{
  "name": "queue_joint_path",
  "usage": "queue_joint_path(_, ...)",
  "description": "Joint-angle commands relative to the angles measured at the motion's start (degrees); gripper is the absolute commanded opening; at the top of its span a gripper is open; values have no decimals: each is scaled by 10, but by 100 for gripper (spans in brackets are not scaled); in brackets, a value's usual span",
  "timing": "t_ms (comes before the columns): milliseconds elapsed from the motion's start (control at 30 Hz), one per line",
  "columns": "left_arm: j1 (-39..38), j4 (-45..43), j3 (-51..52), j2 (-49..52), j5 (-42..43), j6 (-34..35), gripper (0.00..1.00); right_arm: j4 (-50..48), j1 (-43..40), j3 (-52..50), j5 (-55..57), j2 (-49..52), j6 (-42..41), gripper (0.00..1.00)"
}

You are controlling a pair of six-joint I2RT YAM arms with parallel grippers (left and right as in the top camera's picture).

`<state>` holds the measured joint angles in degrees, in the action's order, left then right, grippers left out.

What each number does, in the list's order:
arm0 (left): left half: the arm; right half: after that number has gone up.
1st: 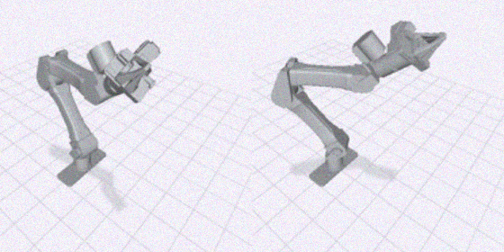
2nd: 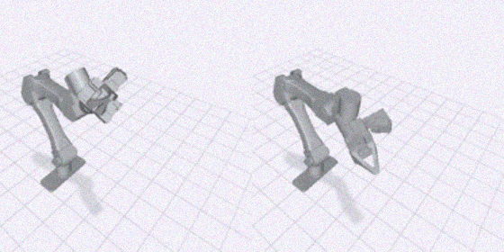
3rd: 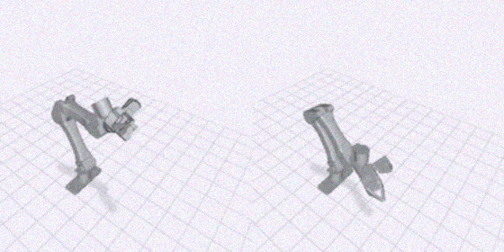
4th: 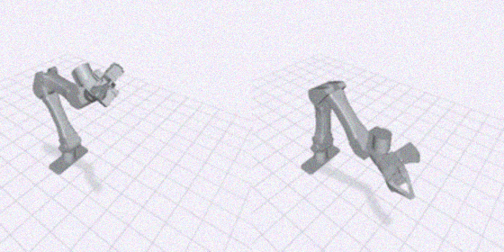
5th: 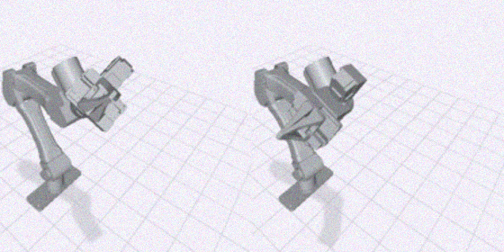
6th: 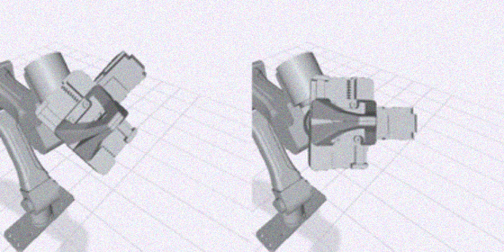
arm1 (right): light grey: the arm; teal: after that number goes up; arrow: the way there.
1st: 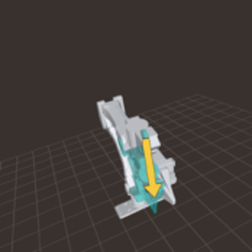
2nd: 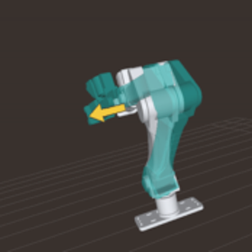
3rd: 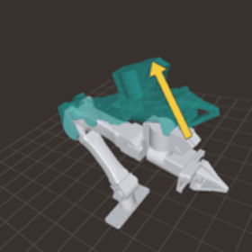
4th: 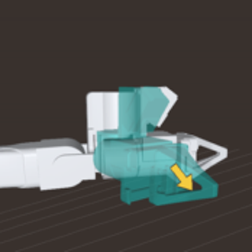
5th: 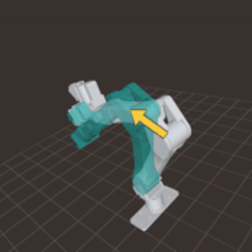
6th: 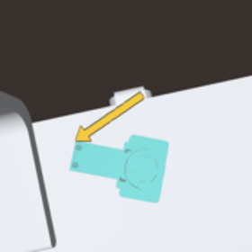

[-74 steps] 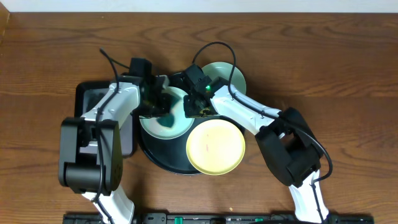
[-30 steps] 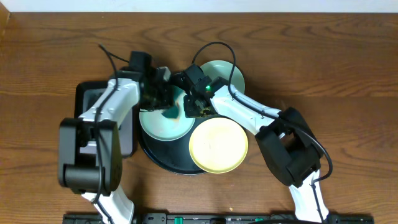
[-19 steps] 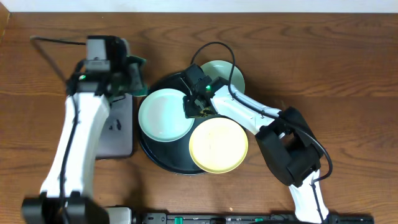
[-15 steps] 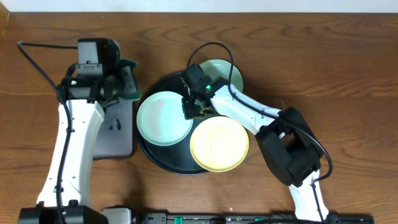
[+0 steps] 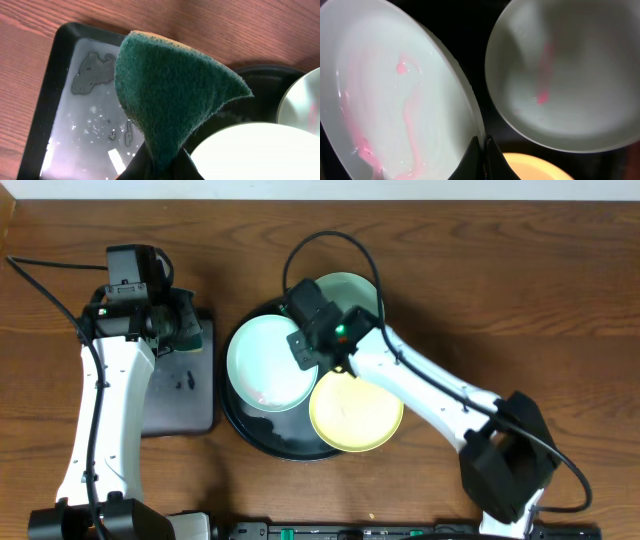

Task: Clean dirty plates on tray and stack at the side
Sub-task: 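Lift the pale green plate with the right gripper and carry it right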

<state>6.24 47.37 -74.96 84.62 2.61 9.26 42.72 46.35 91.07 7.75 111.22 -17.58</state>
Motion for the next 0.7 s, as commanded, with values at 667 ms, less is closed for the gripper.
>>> queue_joint_path(667,2,-1,14,4,-7,5,7,-1,227,11,750,-51,35,1)
